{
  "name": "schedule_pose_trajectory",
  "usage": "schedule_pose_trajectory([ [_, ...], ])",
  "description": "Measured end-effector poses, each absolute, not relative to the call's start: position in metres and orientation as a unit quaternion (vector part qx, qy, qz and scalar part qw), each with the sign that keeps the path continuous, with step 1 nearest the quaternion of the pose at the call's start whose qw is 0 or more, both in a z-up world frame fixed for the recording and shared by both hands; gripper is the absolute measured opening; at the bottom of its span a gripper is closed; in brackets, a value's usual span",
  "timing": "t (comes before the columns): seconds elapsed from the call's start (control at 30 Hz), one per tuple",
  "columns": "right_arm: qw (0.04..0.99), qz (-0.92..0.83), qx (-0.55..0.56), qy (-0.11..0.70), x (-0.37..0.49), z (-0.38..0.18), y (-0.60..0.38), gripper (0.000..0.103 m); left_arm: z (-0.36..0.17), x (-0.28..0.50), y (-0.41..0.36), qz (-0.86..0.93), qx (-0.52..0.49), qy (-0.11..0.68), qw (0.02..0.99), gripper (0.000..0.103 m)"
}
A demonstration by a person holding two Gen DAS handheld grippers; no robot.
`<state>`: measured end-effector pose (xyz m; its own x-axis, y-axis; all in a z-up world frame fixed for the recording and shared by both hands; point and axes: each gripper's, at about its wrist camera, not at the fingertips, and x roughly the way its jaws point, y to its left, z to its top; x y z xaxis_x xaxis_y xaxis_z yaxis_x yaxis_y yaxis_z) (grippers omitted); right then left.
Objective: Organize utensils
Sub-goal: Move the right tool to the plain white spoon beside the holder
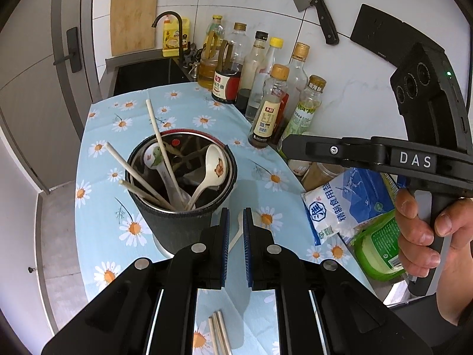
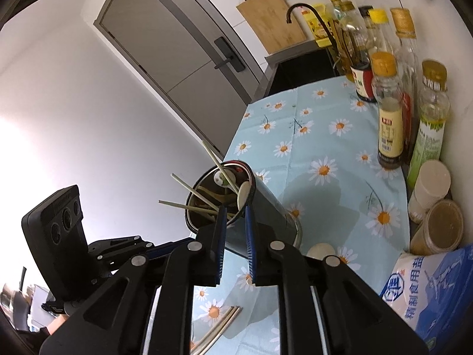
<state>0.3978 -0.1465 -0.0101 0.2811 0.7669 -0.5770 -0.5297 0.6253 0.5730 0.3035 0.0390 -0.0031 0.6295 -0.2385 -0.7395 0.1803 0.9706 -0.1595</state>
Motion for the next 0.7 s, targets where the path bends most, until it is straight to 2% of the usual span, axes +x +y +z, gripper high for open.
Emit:
schedule_pose_trajectory([
  [0.23, 0.777, 0.406, 0.153, 0.457, 0.398, -0.024, -0.148, 0.015, -0.011, 0.299, 0.041, -0.122, -0.044, 0.424, 0.896, 0.008],
  [0.33, 0.771, 0.401, 0.158, 0.469, 0.397, -0.032, -0.147, 0.022, -0.014, 0.297, 0.040, -0.123, -0.044, 0.426, 0.895, 0.008],
  [0.7, 0.751, 0.383, 0.171, 0.510, 0.394, -0.067, -0.146, 0.022, -0.034, 0.290, 0.042, -0.113, -0.045, 0.440, 0.890, 0.009],
])
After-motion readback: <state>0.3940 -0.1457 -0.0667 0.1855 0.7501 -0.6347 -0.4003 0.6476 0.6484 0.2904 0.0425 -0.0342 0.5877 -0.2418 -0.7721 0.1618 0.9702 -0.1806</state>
